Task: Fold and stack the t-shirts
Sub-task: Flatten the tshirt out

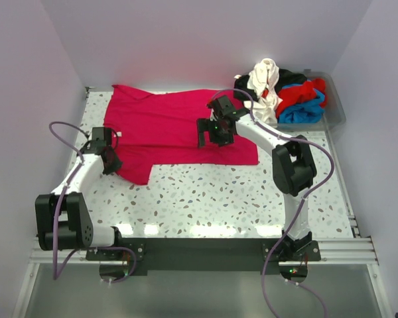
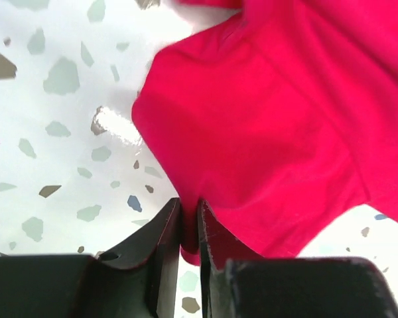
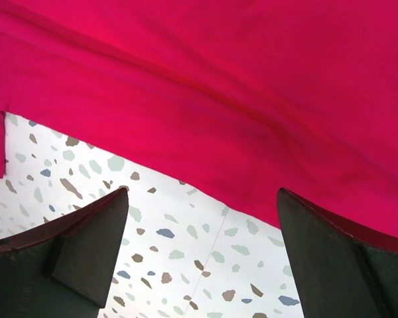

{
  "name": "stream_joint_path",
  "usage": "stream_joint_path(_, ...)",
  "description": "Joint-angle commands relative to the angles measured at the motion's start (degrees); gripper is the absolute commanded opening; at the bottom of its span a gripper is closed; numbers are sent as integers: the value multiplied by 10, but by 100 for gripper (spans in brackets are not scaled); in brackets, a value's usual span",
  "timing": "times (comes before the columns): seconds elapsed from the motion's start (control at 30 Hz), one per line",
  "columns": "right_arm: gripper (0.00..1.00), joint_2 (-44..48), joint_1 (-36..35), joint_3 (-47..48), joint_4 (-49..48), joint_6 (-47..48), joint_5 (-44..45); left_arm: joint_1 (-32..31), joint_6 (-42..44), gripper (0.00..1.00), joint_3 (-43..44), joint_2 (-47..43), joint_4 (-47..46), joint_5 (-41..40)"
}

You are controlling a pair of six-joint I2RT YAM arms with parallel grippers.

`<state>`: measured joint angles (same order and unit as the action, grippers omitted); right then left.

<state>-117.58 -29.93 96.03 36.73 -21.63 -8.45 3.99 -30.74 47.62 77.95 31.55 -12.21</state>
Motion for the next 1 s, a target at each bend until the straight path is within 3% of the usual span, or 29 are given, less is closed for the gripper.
stream_joint_path(0.0,96,31,1,2,13,-4,5,-20,26,21,47,-25,46,-19)
stream_joint_path(0.1,96,28,1,-1,13,-3,0,-35,27,25,55,-32,35,-17)
stream_joint_path(0.2,96,28,1,-2,13,-3,-3,-35,35,39,56,-27,33,-19)
stream_joint_path(0.33,96,31,1,-6,12,-3,-6,-35,34,48,37,-33,42,-40)
stream_joint_path(0.47,96,35,1,-13,10,-4,-10,-29,17,49,-2,-53,47,-53)
stream_joint_path(0.67,96,67,4,-36,18,-7,12,32,3,51,-54,-62,33,-40)
stream_joint_path(0.83,96,127,36,-113,-2,-28,24,60,-19,56,-55,-37,49,-68)
stream_joint_path(0.97,96,164,74,-166,-19,-32,20,77,-14,55,-52,-9,40,-37)
